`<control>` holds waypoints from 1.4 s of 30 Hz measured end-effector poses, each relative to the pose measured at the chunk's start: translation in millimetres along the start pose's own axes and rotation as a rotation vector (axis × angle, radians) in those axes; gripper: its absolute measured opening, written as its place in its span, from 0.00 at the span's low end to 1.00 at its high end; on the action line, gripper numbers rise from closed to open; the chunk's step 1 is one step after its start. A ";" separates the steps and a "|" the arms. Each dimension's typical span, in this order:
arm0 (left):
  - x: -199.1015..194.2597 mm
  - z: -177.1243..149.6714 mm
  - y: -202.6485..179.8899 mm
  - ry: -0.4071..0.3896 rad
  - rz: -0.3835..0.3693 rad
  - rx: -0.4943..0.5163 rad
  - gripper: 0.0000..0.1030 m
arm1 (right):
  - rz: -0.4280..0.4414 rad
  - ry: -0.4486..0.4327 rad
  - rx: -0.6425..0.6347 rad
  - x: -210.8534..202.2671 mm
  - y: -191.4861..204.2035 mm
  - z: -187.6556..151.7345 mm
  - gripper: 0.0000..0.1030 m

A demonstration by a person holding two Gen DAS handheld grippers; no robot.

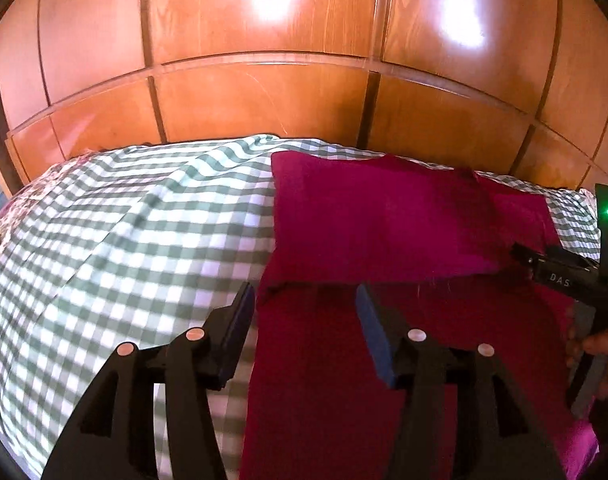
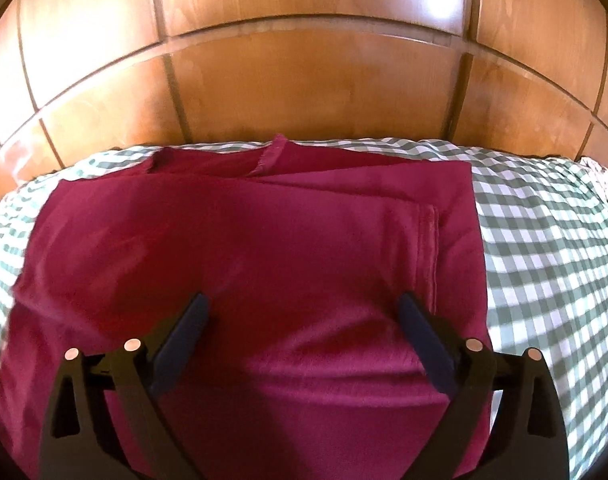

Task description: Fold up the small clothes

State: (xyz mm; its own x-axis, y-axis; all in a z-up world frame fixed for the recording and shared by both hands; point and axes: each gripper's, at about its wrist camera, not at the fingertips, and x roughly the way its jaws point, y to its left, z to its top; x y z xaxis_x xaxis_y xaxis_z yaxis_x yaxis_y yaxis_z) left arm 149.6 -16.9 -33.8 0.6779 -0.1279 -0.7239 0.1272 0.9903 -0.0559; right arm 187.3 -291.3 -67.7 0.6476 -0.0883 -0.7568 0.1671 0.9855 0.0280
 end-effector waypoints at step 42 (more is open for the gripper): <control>-82.9 -155.5 50.6 0.252 -0.400 0.078 0.11 | 0.221 0.300 0.116 -173.0 -75.6 -206.8 0.18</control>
State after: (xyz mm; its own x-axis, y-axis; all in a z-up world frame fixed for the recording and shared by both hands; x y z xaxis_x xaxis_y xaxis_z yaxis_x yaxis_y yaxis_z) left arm -12.7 52.2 -83.5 0.3692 -0.4714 -0.8009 0.4029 0.8578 -0.3192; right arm -91.2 -320.5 -74.0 0.4345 0.1873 -0.8810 0.1421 0.9516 0.2724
